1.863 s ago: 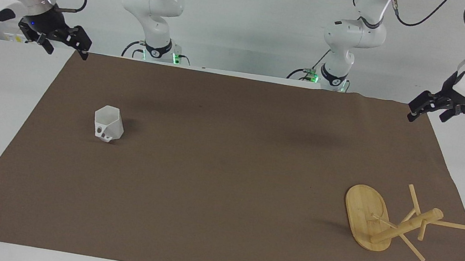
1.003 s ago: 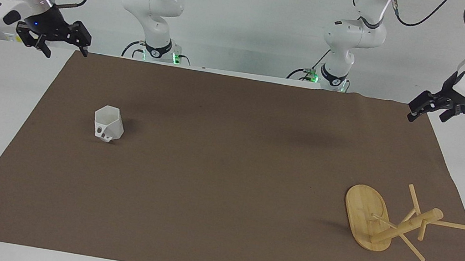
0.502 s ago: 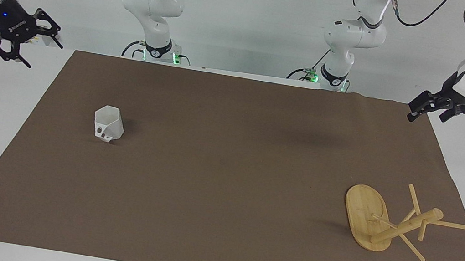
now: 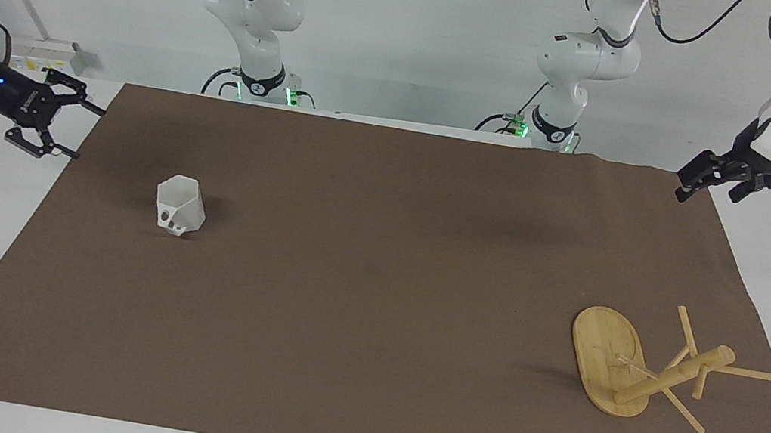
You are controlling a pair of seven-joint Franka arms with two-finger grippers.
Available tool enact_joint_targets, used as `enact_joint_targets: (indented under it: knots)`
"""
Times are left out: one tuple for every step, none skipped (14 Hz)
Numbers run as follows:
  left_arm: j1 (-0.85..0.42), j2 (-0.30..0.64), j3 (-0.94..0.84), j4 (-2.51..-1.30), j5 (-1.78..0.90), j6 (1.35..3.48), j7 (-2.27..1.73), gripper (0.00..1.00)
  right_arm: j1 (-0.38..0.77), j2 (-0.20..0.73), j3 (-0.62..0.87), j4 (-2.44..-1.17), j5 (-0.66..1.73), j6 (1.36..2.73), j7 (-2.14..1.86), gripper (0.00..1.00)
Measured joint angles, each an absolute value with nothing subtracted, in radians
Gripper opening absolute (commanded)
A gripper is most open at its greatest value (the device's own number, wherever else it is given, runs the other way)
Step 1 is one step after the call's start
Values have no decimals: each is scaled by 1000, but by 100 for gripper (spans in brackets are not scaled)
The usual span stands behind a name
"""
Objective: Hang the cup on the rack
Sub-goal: 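Reach the right gripper toward the white faceted mug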
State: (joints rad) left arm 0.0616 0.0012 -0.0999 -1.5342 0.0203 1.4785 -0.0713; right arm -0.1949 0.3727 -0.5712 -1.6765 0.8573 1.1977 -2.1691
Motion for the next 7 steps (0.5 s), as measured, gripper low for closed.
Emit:
enact_joint_targets:
  knots:
    - [62,1,-100,-1534,20,1478,-71,100,-217,428,-561,-1682,917,1165,-2238,100]
    - [62,1,-100,-1534,20,1478,-71,100,-237,485,-543,-1685,967,1138,-2303,100]
    - [62,1,-100,-1534,20,1478,-71,100,-259,546,-512,-1685,1007,1111,-2363,100]
    - [62,1,-100,-1534,20,1478,-71,100,-286,608,-470,-1681,1036,1094,-2420,100]
    - [62,1,-100,-1534,20,1478,-71,100,-317,662,-422,-1669,1054,1090,-2466,100]
    - [62,1,-100,-1534,20,1478,-71,100,-349,710,-377,-1646,1064,1087,-2498,100]
    - [62,1,-100,-1534,20,1478,-71,100,-371,744,-349,-1623,1069,1079,-2522,100]
